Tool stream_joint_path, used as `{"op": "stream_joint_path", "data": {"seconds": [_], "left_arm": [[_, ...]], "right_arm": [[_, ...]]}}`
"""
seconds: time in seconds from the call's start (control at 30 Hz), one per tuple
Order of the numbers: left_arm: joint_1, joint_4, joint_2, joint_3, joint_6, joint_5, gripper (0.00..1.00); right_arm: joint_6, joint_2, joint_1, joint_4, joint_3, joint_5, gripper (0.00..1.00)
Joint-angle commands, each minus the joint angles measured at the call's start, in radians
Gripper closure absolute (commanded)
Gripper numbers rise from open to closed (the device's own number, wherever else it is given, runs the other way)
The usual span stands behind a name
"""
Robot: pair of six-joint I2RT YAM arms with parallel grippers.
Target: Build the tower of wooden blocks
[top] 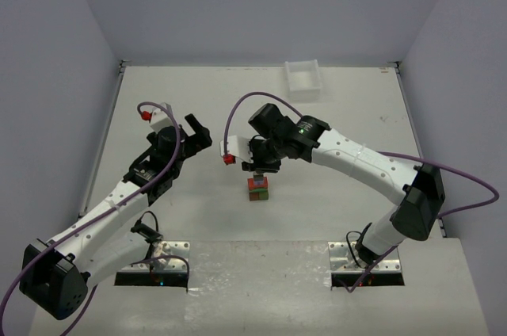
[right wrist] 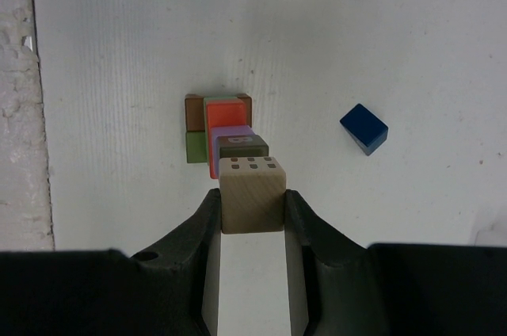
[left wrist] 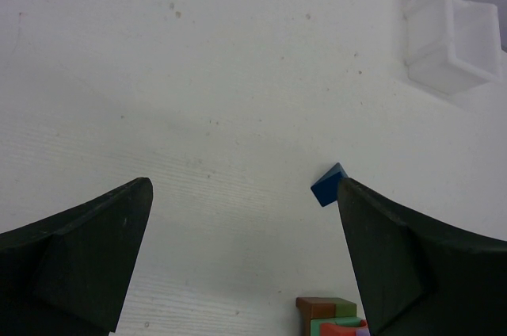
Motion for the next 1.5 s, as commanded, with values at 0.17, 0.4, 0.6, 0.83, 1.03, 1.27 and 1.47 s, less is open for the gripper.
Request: {"op": "stream_joint_path", "data": {"seconds": [0.17,0.4,0.6,0.83,1.03,1.27,1.47], "left_arm": [[0.006,0.03,-0.003,0.005,0.001,0.005,0.0],[0.006,0.032,-0.002,0.003,0.001,0.005,0.0],[0.006,0.034,-0.001,0.003,0.002,0.005,0.0],[0.006,0.035,0.004,0.003,0.002,0.005,0.0],[0.005,0.034,0.001,0.002,0.006,0.001,0.0],[0.007,0.034,0.001,0.004,0.008,0.002,0.0],[0.006,0.034,-0.002,0.002,0.008,0.004,0.0]], "right_arm": [[0.01,0.005,0.002,0.056,-0.014,0.006,0.77],[0.005,0.012,0.002,0.071,-0.021,0.021,0.76],[0.007,0.018,0.002,0.079,-0.024,0.024,0.75],[0.005,0.025,0.002,0.08,-0.021,0.023,0.74],[0.004,0.029,0.003,0.077,-0.023,0.024,0.74],[0.003,0.031,0.002,0.073,-0.028,0.02,0.74],[0.003,0.028,0.002,0.074,-0.031,0.024,0.71]]}}
